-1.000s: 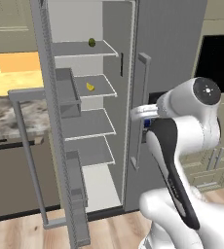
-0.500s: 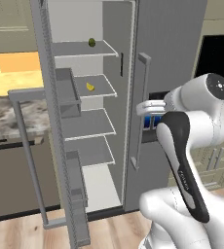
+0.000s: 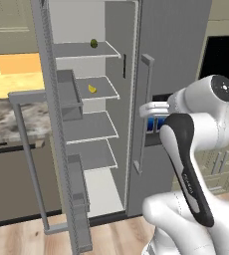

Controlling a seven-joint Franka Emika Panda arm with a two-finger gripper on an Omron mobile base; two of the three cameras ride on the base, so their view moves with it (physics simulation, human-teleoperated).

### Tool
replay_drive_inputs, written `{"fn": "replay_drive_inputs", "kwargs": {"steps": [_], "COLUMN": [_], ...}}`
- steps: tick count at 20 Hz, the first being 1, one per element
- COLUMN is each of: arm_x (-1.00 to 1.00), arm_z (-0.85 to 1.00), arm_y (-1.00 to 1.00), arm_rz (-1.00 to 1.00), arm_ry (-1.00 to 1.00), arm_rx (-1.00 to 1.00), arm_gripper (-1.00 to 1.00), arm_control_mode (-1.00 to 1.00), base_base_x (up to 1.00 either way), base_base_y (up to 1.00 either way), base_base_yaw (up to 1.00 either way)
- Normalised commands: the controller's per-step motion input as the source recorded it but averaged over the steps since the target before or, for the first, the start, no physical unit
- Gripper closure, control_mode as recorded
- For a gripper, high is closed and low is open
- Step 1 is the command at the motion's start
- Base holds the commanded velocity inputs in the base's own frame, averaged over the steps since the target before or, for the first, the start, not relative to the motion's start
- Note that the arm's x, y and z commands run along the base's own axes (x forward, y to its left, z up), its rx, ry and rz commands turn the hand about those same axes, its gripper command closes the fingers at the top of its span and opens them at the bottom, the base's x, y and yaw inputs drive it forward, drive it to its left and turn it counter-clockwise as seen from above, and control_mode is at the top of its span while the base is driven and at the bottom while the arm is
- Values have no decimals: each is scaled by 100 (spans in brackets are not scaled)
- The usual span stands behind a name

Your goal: Take the lemon wedge from the fridge and place it on the plate with fish on the dining counter.

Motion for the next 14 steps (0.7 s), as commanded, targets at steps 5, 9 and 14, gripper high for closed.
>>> {"fn": "replay_drive_inputs", "kwargs": {"steps": [5, 9, 14], "arm_x": [0, 0, 0], "arm_z": [0, 0, 0], "arm_y": [0, 0, 0], "arm_rz": [0, 0, 0], "arm_ry": [0, 0, 0], "arm_rx": [0, 0, 0], "arm_gripper": [-100, -100, -100], "arm_control_mode": [100, 100, 100], "base_base_x": [71, 69, 76], "base_base_y": [13, 20, 53], "base_base_yaw": [-6, -7, -8]}}
